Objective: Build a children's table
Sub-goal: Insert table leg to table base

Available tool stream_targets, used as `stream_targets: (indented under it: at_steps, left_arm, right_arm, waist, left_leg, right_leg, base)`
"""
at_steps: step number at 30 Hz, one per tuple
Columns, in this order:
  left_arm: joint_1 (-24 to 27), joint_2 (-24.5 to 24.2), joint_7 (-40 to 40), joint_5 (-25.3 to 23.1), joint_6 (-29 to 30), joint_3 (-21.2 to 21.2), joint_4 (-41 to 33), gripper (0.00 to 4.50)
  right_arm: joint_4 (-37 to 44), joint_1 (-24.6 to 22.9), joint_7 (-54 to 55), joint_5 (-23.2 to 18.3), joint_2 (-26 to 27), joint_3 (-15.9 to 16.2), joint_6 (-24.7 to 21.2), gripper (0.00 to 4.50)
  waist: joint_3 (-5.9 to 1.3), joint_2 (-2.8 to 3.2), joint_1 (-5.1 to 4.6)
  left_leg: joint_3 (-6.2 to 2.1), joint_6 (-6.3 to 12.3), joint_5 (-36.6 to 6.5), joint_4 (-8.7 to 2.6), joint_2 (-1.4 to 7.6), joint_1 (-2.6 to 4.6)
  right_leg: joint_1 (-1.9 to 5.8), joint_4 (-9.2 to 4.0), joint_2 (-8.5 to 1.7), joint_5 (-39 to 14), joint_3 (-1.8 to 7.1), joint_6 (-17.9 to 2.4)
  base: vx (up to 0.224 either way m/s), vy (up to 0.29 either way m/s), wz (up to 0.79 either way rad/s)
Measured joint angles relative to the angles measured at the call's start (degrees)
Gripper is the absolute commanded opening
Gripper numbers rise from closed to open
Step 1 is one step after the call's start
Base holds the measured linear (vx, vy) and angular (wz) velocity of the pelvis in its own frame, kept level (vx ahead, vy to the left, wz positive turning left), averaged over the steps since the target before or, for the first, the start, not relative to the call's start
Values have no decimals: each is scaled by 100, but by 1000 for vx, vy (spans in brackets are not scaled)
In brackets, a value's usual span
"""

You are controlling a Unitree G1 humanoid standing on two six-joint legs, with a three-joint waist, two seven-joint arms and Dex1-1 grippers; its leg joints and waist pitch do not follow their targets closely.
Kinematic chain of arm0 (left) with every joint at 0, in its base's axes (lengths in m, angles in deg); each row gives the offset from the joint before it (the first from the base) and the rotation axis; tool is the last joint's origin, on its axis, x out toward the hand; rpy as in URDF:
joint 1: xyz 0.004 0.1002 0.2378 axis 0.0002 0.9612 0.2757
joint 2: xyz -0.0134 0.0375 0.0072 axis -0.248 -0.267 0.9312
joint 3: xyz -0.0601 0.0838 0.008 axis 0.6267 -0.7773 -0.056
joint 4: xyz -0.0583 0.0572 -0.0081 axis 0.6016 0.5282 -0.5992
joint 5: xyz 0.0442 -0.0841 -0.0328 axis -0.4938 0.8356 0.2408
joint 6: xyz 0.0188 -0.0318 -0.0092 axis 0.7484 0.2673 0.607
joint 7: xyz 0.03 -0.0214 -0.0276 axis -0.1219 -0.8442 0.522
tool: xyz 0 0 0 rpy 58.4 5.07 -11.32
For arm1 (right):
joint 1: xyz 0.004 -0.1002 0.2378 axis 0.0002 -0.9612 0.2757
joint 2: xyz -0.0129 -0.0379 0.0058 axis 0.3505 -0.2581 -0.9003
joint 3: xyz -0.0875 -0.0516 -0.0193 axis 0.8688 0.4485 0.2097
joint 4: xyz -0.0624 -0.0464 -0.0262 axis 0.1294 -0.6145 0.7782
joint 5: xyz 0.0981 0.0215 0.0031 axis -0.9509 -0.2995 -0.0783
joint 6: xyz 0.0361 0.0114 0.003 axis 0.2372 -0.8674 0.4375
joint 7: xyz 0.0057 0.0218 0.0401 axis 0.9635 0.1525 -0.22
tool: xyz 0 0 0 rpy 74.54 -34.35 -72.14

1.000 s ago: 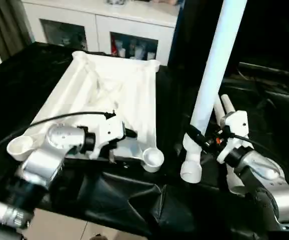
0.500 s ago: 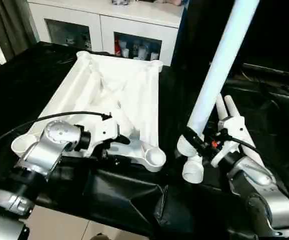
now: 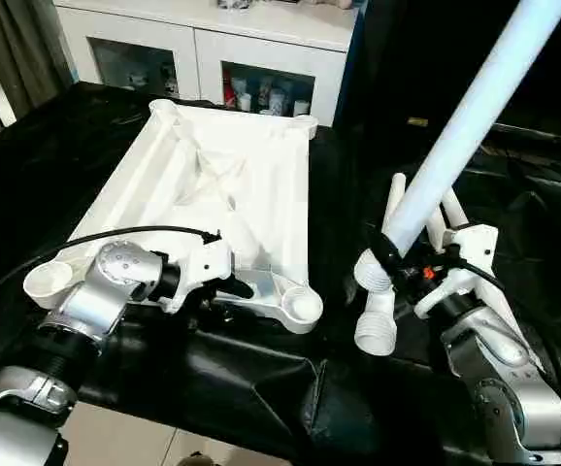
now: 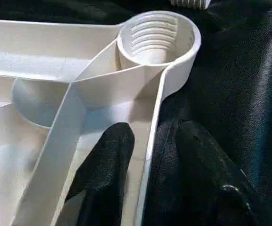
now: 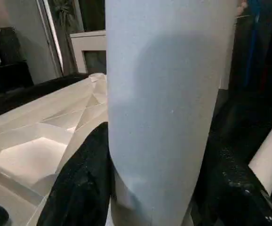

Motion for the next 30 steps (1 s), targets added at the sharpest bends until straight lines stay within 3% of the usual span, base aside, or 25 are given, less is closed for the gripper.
stream_targets:
  at_steps: [12, 17, 24, 25, 26, 30]
  left_arm:
    - [-136, 124, -105, -52, -86, 2, 195, 33]
    - [-136, 115, -172, -82, -216, -17, 205, 6]
    - [-130, 111, -92, -201, -331, -34, 194, 6]
    - [-129, 123, -33, -201, -247, -34, 180, 6]
    - [-130, 149, 93, -201, -99, -22, 146, 47]
    - [-32, 348, 958, -255, 579, 220, -77, 59]
  right_arm:
    - [5, -8, -6, 8, -58, 0, 0, 188]
    - [16, -11, -12, 25, -96, 3, 0, 188]
    - [16, -9, -17, 28, -112, 3, 0, 188]
    - [16, -7, -18, 28, -113, 3, 0, 188]
    - [16, -4, -19, 29, -114, 5, 0, 188]
    - [14, 8, -18, 32, -114, 17, 0, 188]
  waist:
    - [1, 2, -14]
    - [1, 2, -42]
    - [1, 2, -55]
    - [1, 2, -53]
    - [1, 2, -53]
    - [3, 3, -60]
  left_leg:
    - [1, 0, 0, -2, 0, 0]
    - [3, 0, -1, -3, 0, 0]
    - [6, 0, 0, -14, 2, 6]
    - [6, 0, 0, -13, 2, 7]
    - [7, -1, 1, -13, 2, 9]
    - [9, -5, 3, -13, 6, 10]
  right_leg:
    - [0, -2, 0, 0, 0, -1]
    - [0, -5, 0, 0, 3, -1]
    - [-1, -5, 1, -3, 3, -4]
    - [-1, -4, 1, -3, 3, -4]
    - [-1, -4, 1, -2, 3, -4]
    - [-4, 2, 0, 0, 0, -8]
  base:
    - [0, 0, 0]
    - [0, 0, 0]
    - [0, 0, 0]
    - [0, 0, 0]
    - [0, 0, 0]
    - [0, 0, 0]
